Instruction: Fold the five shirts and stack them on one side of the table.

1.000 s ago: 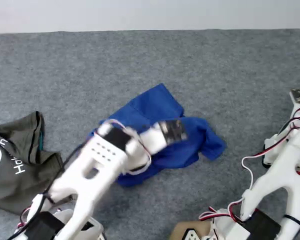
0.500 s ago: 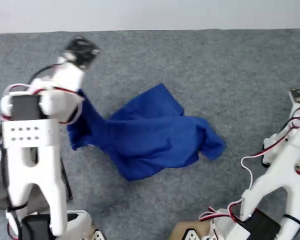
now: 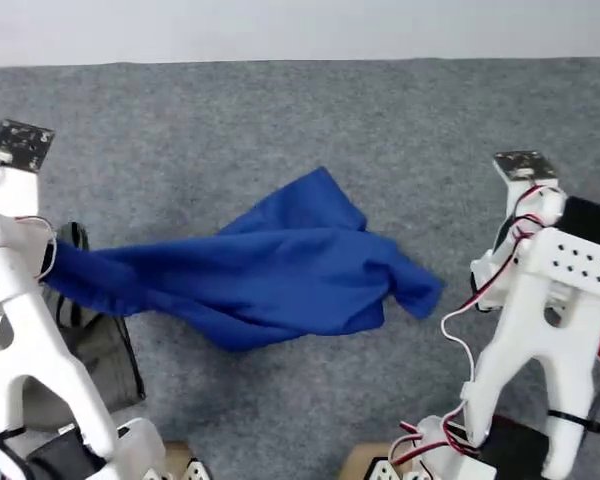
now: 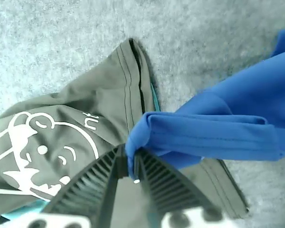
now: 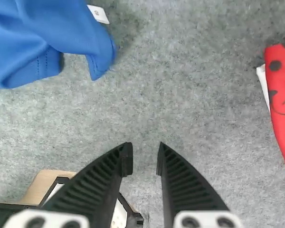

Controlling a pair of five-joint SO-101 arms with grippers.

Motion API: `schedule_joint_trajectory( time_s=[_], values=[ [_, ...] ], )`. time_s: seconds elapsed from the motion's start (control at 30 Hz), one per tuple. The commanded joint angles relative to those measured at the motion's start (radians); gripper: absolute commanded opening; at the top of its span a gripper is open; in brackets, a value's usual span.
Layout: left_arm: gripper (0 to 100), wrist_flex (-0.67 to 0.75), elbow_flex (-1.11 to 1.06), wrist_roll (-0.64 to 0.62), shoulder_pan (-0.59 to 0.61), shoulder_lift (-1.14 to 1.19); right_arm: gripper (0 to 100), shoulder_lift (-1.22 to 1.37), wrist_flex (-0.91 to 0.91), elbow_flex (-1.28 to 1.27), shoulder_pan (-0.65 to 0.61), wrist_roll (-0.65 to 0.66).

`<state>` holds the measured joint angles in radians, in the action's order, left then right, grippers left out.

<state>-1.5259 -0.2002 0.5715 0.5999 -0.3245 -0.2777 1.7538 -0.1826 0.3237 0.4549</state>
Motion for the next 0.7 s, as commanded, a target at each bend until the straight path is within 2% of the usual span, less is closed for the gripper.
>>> schedule_joint_trajectory(
  time_s=[0.0, 0.13, 0.53, 0.67],
  values=[
    [13, 0.029, 0.001, 0.034, 0.009, -0.025, 9.1, -0.041, 0.038, 0.015, -0.021, 0.006],
    [21, 0.029, 0.002, 0.043, 0.008, -0.025, 9.1, -0.041, 0.035, 0.012, -0.016, 0.006],
    [21, 0.029, -0.068, 0.222, -0.018, -0.023, 9.1, -0.039, 0.036, 0.009, -0.015, 0.006],
    [22, 0.146, -0.154, 0.222, -0.041, -0.023, 9.1, -0.039, 0.035, 0.008, -0.015, 0.006]
  ],
)
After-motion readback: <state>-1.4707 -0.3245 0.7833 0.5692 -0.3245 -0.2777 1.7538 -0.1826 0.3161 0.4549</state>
